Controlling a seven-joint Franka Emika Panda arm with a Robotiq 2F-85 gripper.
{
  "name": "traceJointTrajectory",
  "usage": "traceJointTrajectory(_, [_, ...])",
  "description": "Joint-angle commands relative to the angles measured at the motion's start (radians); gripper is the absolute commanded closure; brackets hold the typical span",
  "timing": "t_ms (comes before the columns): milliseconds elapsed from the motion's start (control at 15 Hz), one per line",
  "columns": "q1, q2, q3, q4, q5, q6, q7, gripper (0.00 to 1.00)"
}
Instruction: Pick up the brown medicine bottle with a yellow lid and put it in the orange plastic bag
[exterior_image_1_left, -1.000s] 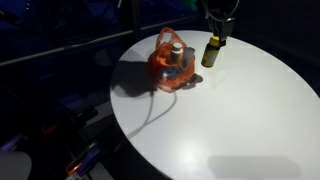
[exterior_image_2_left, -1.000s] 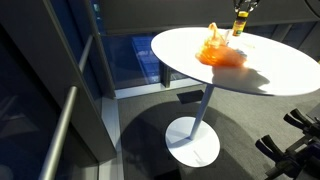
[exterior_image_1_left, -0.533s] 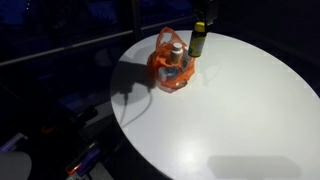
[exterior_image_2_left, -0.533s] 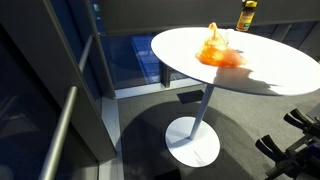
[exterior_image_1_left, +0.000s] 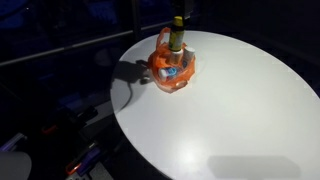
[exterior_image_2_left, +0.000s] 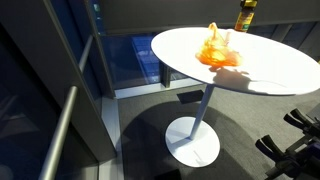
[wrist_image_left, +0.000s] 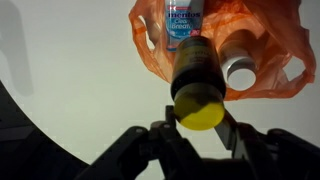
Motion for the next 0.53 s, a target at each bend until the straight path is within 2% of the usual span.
traceJointTrajectory(0, [-0.023,0.005,0.036,-0.029,-0.009,0.042,0.016,0.81])
traceJointTrajectory(467, [-0.009,0.1,0.043,-0.011,-0.01,0.105,0.026,0.81])
